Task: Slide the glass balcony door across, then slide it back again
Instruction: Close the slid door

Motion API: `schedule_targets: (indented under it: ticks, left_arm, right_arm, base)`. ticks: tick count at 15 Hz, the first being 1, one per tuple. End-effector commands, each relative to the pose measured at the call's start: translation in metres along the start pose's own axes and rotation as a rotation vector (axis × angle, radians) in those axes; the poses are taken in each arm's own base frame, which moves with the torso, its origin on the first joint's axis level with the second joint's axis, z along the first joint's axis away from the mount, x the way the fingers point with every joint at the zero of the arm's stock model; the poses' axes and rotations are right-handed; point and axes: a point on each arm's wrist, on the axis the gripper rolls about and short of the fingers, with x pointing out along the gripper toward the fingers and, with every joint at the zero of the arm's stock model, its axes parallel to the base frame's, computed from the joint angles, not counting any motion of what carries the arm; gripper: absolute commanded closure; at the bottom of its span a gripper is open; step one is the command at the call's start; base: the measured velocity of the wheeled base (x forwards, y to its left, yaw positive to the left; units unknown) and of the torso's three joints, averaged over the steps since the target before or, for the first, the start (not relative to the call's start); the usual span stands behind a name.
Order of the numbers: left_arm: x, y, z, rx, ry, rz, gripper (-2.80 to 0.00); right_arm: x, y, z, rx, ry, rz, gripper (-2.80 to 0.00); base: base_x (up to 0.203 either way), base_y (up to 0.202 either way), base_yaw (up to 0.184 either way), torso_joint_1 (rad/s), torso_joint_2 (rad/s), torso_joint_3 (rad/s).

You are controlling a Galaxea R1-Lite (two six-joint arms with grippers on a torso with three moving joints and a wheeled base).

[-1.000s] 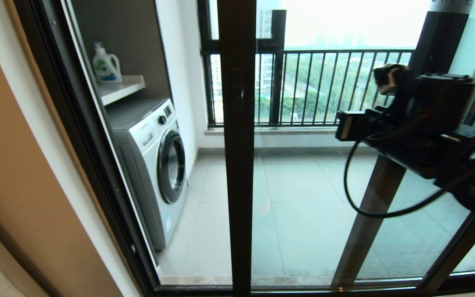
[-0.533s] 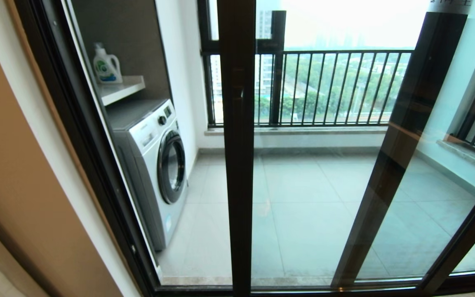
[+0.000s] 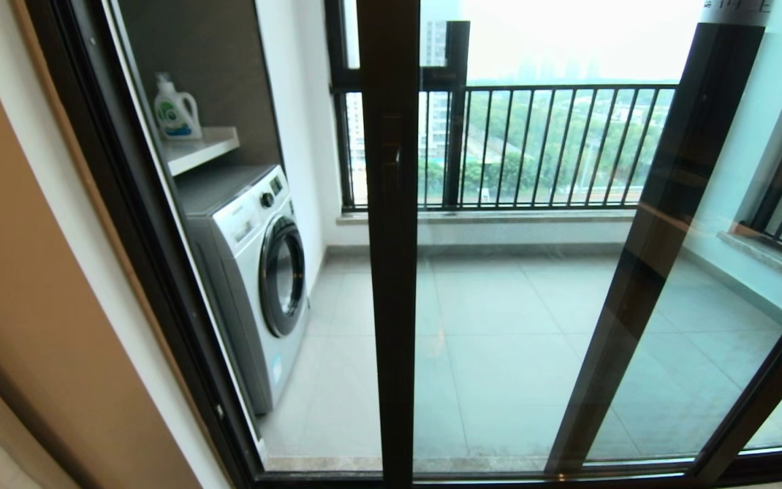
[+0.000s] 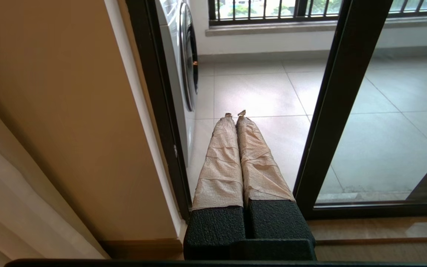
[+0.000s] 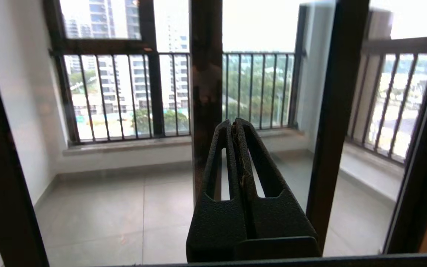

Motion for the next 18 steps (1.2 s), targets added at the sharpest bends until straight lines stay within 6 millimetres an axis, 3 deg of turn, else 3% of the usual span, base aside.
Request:
schedule_targets:
  ticks: [1, 3, 5, 6, 18]
  left_arm:
    - [0.0, 0.0, 0.0, 0.0, 0.001, 0.0, 0.0]
    - [0.0, 0.0, 0.0, 0.0, 0.001, 0.0, 0.0]
    - [0.0, 0.0, 0.0, 0.0, 0.001, 0.0, 0.0]
    - [0.0, 0.0, 0.0, 0.0, 0.001, 0.0, 0.0]
    - [0.0, 0.0, 0.0, 0.0, 0.001, 0.0, 0.0]
  right_arm:
    - [-0.008, 0.007, -0.047, 0.016, 0.064, 0.016, 0.0]
    - [0.003, 0.019, -0.087, 0.002, 0.163, 0.183, 0.0]
    - [0.006, 0.028, -0.139, -0.034, 0.294, 0.259, 0.0]
    - [0.005, 0.03, -0.154, -0.033, 0.34, 0.278, 0.0]
    - [0.006, 0.03, -0.149, 0.005, 0.308, 0.299, 0.0]
  base:
    - [0.0, 0.0, 0.0, 0.0, 0.0, 0.0]
    - [0.0, 0.0, 0.0, 0.0, 0.0, 0.0]
    - [0.0, 0.0, 0.0, 0.0, 0.0, 0.0]
    - [0.0, 0.0, 0.0, 0.0, 0.0, 0.0]
    - [0.0, 0.0, 0.0, 0.0, 0.0, 0.0]
